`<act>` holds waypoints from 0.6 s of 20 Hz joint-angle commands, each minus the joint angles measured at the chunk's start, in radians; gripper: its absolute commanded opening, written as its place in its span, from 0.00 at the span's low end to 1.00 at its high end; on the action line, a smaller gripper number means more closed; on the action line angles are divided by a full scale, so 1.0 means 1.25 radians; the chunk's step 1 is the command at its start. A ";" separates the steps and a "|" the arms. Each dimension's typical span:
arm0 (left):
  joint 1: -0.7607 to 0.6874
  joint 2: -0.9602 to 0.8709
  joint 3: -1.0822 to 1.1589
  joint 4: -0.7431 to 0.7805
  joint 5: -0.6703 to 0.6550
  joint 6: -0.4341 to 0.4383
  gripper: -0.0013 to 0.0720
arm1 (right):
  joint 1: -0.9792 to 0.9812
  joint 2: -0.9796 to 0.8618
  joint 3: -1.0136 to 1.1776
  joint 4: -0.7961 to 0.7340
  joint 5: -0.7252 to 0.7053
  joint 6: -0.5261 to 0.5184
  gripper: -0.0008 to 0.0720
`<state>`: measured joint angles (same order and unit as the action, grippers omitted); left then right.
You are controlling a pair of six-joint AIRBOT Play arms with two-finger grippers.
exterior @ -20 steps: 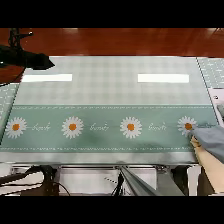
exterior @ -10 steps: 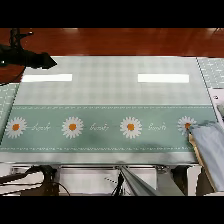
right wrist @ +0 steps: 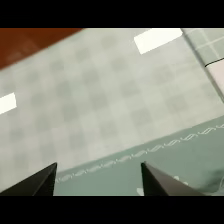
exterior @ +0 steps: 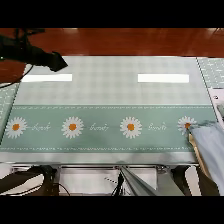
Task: Fold the shirts.
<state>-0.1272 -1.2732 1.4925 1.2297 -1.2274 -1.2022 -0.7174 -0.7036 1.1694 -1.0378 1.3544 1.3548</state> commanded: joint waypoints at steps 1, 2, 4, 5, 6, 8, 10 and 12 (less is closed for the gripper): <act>-0.139 0.012 0.002 0.204 -0.038 -0.098 0.90 | 0.288 -0.039 -0.053 -0.237 -0.021 0.045 0.84; -0.178 0.012 0.002 0.285 -0.039 -0.145 0.89 | 0.346 -0.071 -0.056 -0.261 -0.020 0.069 0.84; -0.238 0.010 0.002 0.419 -0.039 -0.256 0.90 | 0.425 -0.130 -0.056 -0.266 -0.034 0.110 0.84; -0.248 0.010 0.002 0.421 -0.040 -0.286 0.90 | 0.454 -0.153 -0.056 -0.265 -0.047 0.126 0.84; -0.252 0.010 0.002 0.408 -0.038 -0.307 0.90 | 0.475 -0.169 -0.056 -0.265 -0.062 0.131 0.84; -0.252 0.006 0.002 0.379 -0.021 -0.308 0.90 | 0.508 -0.187 -0.056 -0.267 -0.110 0.127 0.85; -0.252 -0.003 0.002 0.378 -0.019 -0.308 0.90 | 0.521 -0.194 -0.056 -0.269 -0.146 0.128 0.85; -0.251 -0.019 0.000 0.378 -0.021 -0.308 0.90 | 0.521 -0.194 -0.056 -0.292 -0.157 0.128 0.85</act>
<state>-0.4316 -1.2793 1.4937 1.6852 -1.2572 -1.5600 -0.0990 -0.9291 1.1000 -1.3640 1.2079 1.5047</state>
